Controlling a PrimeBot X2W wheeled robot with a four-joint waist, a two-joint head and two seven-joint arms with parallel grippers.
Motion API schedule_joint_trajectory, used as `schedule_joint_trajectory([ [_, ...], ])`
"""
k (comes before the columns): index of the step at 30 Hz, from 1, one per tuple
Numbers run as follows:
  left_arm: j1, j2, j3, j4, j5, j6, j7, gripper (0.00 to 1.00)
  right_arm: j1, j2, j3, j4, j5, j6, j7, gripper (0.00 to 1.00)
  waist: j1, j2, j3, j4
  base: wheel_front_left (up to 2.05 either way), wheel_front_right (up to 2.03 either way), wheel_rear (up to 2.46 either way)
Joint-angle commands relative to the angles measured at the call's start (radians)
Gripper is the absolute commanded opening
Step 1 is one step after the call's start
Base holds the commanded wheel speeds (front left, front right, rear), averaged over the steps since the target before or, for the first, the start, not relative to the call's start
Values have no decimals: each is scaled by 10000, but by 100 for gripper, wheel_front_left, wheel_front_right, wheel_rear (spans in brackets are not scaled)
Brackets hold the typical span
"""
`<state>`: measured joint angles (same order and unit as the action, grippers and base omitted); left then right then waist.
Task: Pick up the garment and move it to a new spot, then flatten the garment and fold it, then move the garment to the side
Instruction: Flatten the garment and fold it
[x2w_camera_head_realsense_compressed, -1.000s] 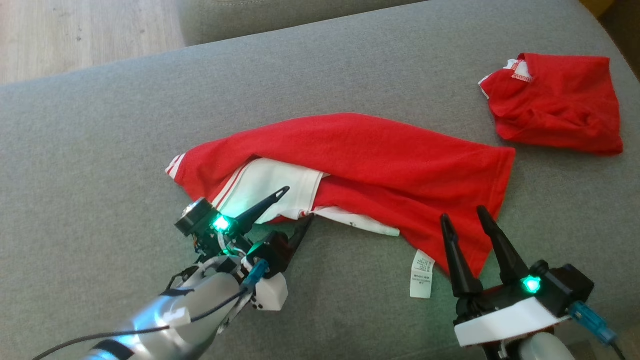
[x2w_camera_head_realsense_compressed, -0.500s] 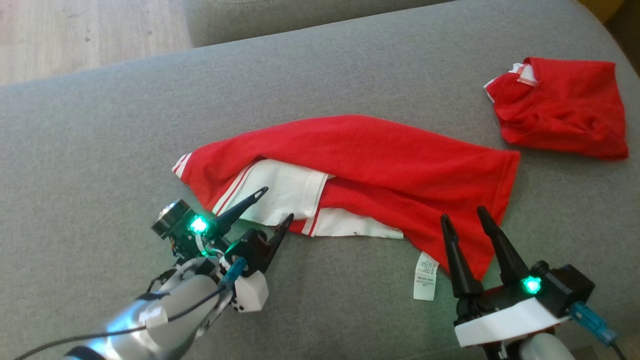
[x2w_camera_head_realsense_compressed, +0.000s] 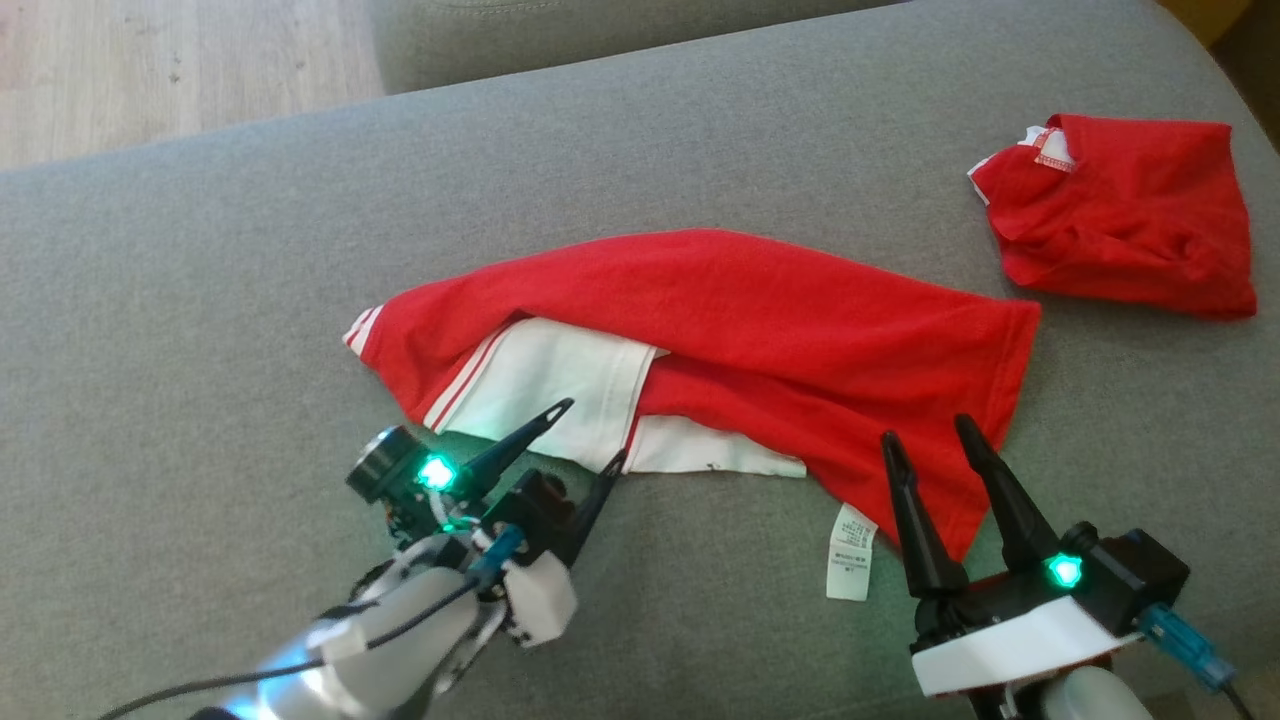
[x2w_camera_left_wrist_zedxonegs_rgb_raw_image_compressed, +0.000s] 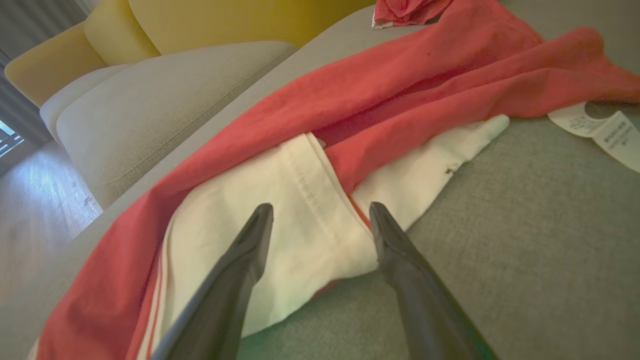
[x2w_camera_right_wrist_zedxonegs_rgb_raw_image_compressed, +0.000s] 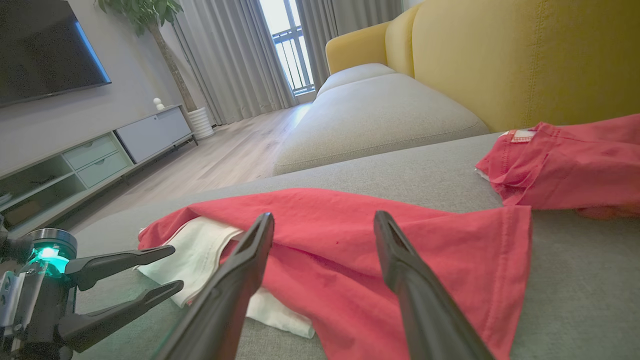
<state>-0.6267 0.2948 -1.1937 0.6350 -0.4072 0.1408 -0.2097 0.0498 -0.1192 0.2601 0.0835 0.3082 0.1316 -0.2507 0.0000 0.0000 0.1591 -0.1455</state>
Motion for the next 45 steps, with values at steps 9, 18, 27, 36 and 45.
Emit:
schedule_joint_trajectory([
  [9,-483,-1091,609,1005,-450,686,816,100,-335,-138,373,-247,107,-9,-111,100,0,0,142,-146,0,0,0],
  [18,-570,-1387,788,1786,-569,1235,632,100,-357,-75,316,-225,131,-9,-111,100,0,0,259,-216,0,0,0],
  [27,-473,-1306,675,1856,-668,1110,638,0,-377,-2,293,-223,125,-9,-111,100,0,0,248,-50,0,0,0],
  [36,-705,-1122,869,1269,-811,977,129,0,-209,-44,169,-96,130,-9,-111,100,0,0,273,-42,0,0,0],
  [45,-1971,121,1285,-478,-783,659,375,0,497,-12,-213,873,-5,-9,-111,100,0,0,304,-119,0,0,0],
])
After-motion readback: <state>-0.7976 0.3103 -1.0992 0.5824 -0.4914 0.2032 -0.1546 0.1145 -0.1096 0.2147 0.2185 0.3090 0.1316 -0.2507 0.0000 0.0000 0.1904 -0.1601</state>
